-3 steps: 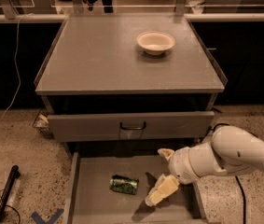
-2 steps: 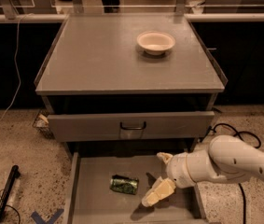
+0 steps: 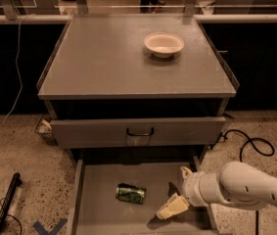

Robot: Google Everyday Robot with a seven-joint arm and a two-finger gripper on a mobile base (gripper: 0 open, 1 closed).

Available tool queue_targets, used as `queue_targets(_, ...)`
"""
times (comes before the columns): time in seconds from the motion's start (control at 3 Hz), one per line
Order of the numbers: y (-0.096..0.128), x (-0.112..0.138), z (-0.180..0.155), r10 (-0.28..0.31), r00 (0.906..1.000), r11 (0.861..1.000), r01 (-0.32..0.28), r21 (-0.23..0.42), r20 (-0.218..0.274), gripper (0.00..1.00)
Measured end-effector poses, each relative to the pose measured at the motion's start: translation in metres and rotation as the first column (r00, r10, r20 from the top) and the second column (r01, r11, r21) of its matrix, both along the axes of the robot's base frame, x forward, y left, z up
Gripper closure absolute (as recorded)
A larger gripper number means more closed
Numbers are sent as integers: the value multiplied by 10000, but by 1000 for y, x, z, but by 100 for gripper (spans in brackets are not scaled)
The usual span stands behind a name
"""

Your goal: Pick green can from middle drawer and place on counter

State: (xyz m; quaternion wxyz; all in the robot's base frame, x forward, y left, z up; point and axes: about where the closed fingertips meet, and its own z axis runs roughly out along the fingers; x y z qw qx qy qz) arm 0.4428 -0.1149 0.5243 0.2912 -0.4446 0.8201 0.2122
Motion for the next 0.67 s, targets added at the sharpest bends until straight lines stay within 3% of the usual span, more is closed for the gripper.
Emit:
queue_targets(0.33,0,0,0,1,10000,10000,-1,0,0,0)
queue_targets(0.67,14,4,-10,295,9994,9995,-296,85,156,0)
